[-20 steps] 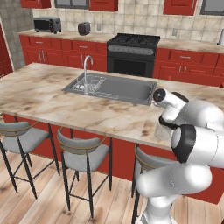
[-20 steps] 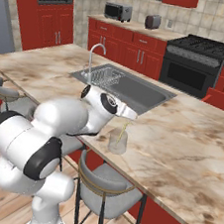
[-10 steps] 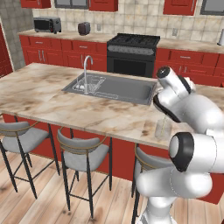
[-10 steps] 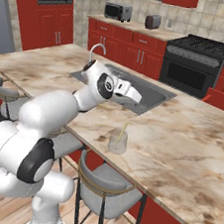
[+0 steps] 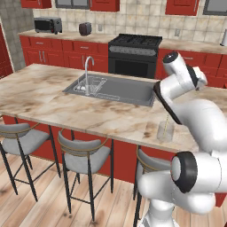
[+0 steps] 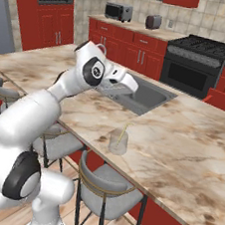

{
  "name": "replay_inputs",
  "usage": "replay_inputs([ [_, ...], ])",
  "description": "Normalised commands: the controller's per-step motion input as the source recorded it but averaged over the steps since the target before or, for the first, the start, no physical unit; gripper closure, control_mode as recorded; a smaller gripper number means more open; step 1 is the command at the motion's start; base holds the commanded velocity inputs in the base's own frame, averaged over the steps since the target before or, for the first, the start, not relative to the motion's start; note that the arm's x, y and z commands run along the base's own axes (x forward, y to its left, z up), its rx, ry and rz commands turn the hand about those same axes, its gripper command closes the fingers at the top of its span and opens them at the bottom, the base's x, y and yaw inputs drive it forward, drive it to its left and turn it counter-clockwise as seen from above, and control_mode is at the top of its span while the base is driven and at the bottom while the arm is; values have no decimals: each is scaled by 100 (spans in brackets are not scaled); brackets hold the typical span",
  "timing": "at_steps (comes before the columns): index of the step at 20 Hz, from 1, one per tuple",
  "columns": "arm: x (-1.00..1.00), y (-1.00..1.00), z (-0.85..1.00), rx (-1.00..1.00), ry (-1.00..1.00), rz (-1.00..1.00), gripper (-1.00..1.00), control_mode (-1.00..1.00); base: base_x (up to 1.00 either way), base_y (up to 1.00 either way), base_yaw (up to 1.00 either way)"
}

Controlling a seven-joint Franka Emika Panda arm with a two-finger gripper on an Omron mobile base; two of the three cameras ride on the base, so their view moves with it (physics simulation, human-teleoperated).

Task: Take a straw from the drawer in front and place it inside the glass cup on the dining counter.

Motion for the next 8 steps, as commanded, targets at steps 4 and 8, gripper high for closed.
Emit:
replay_inputs([
  [4,-84,49,7,0,-3,8,-100,-100,0,0,0],
  [8,-96,54,0,0,-10,8,-100,-100,0,0,0],
])
